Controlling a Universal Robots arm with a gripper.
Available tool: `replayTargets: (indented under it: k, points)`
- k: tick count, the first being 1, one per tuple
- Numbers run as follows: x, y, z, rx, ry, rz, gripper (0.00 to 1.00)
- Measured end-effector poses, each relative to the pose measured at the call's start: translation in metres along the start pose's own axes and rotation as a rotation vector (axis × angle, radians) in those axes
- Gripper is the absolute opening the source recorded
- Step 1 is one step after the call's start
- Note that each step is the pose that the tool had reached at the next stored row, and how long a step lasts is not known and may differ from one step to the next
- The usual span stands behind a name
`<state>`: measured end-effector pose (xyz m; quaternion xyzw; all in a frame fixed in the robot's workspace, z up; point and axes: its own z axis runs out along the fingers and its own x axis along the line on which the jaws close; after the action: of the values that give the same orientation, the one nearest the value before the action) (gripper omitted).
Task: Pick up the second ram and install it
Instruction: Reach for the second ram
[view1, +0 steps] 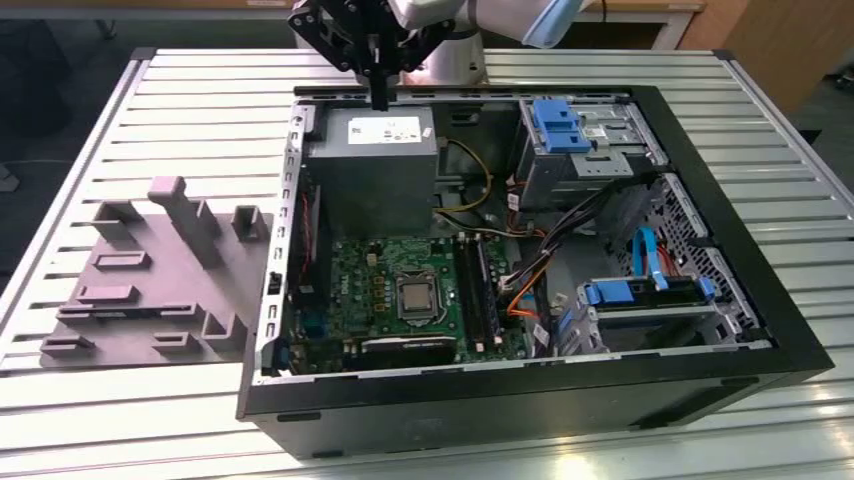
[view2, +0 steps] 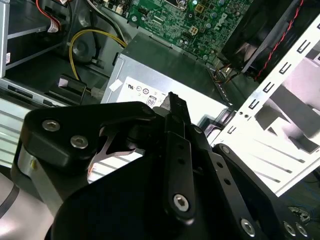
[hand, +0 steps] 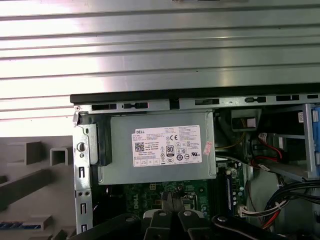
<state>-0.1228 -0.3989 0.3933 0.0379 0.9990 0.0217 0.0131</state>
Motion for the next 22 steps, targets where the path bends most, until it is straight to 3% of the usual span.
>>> replayTargets:
  k: [22]
  points:
    - [0.0120, -0.0009, -0.0003, 0.0000, 0.0000, 0.000, 0.11]
